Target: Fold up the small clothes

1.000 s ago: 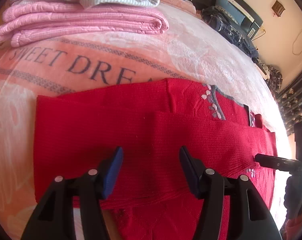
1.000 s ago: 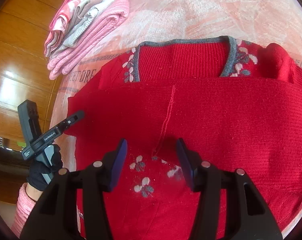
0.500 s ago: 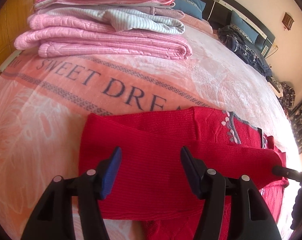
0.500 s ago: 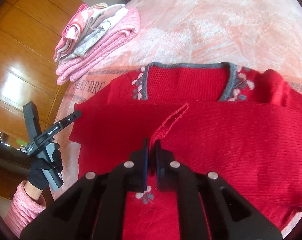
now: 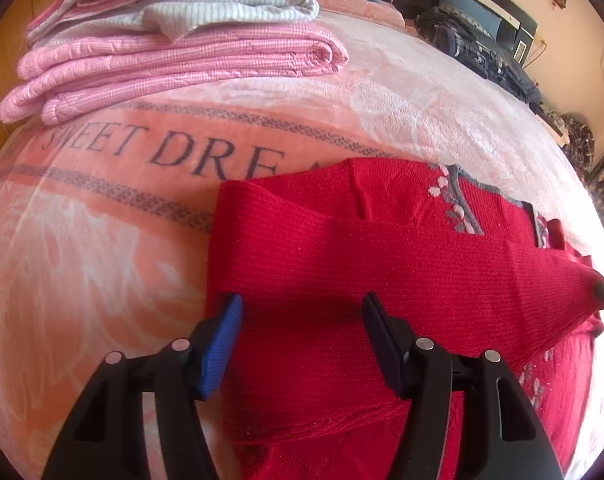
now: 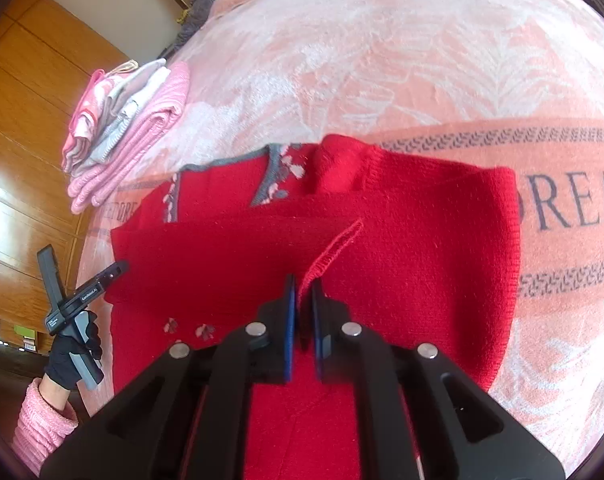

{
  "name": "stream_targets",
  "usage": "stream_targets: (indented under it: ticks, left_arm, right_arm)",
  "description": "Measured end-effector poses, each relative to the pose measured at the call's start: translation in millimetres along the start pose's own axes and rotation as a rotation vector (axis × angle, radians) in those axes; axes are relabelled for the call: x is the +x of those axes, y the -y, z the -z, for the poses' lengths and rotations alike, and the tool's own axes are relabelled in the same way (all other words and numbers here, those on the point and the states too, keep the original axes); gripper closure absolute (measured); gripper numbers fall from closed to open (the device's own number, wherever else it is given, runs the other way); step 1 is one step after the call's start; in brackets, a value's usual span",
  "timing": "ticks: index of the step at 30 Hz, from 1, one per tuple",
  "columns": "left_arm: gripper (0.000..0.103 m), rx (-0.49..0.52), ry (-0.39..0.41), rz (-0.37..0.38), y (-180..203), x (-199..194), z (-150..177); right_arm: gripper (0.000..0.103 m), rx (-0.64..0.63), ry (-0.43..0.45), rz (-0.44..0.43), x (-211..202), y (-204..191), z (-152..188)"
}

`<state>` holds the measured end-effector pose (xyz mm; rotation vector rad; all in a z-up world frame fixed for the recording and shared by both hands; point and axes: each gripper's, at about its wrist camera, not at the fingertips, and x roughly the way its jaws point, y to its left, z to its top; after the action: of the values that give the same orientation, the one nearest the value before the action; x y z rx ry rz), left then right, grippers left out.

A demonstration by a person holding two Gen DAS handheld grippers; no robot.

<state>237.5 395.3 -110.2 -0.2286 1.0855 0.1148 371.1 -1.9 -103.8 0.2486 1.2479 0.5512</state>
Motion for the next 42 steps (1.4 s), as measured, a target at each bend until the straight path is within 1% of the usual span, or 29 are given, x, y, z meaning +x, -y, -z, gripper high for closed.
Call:
stream_targets:
  ticks: [2,3,5,7,9,11,12,13,15,16,18,19,20,21,23,24,26,27,29,31,33,37,39,40,42]
  left_arm:
    - [0.037,0.027,0.004,-0.023,5,2,3]
    - [0.036,0.036,0.004,-0.029,7,2,3]
    - [0.036,0.036,0.012,-0.023,9,-3,2]
    - [0.036,0.027,0.054,-0.003,9,-16,-2]
    - [0.036,0.035,0.106,0.024,15,-29,-8]
    - [0.036,0.037,0.135,0.061,22,-37,-11]
    - [0.034,0.039,0.132,0.084,26,-38,-12]
    - [0.034,0.044,0.118,0.101,31,-36,-11]
    - [0.034,0.053,0.085,0.113,38,-28,-7]
    - [0.034,0.053,0.069,0.113,38,-24,-4]
    - [0.034,0.052,0.018,0.089,35,-9,2]
    - [0.034,0.044,-0.01,0.072,30,-1,5]
    - [0.034,0.03,-0.008,0.084,24,3,8]
    - [0.034,0.02,0.011,0.104,20,2,9]
    - [0.034,0.007,0.006,0.119,16,-4,7]
    - [0.034,-0.01,0.013,0.13,13,-9,4]
    - [0.033,-0.035,0.031,0.139,5,-26,3]
    - [0.033,-0.031,0.027,0.123,3,-32,4]
    - [0.033,-0.005,0.012,0.086,-2,-47,13]
    - [0.033,0.017,-0.016,0.069,-8,-59,30]
    - [0.033,0.036,-0.071,0.064,-12,-69,53]
    - [0.033,0.098,-0.15,0.051,-9,-93,102]
    - [0.033,0.138,-0.208,0.043,-6,-104,126]
    - [0.033,0.141,-0.237,0.049,-6,-111,139]
    - [0.033,0.118,-0.292,0.055,-11,-124,162]
  right_arm:
    - [0.09,-0.007,-0.041,0.055,11,5,5]
    - [0.09,-0.006,-0.054,0.077,15,7,8]
    - [0.09,0.013,-0.047,0.065,12,12,10]
    - [0.09,0.011,-0.01,0.071,1,10,7]
    - [0.09,0.003,0.042,0.036,-13,4,3]
    - [0.088,-0.009,0.065,-0.019,-20,-4,-2]
    - [0.086,-0.022,0.066,-0.022,-20,-9,-3]
    - [0.082,-0.03,0.062,-0.025,-17,-13,-4]
    - [0.081,-0.033,0.031,-0.032,-6,-15,-4]
    - [0.081,-0.028,0.011,-0.021,1,-14,-3]
    - [0.08,-0.025,-0.028,0.033,16,-9,2]
    - [0.084,-0.022,-0.038,0.048,21,-5,6]
    - [0.084,-0.012,-0.031,0.032,22,-1,9]
    - [0.084,0.004,-0.024,0.014,19,1,10]
    - [0.081,0.017,-0.019,-0.02,10,1,11]
    - [0.08,0.007,-0.003,-0.028,3,-1,12]
    - [0.072,-0.025,0.013,-0.017,-10,-8,18]
    - [0.071,-0.042,0.008,-0.007,-16,-12,23]
    - [0.071,-0.061,-0.009,-0.002,-25,-16,39]
    - [0.071,-0.063,-0.036,-0.007,-35,-19,59]
    - [0.071,-0.071,-0.056,-0.003,-45,-23,82]
    - [0.067,-0.079,-0.089,0.006,-68,-30,131]
    - [0.066,-0.069,-0.129,0.015,-77,-32,158]
    - [0.066,-0.065,-0.145,0.025,-81,-33,171]
    - [0.065,-0.043,-0.177,0.013,-90,-35,196]
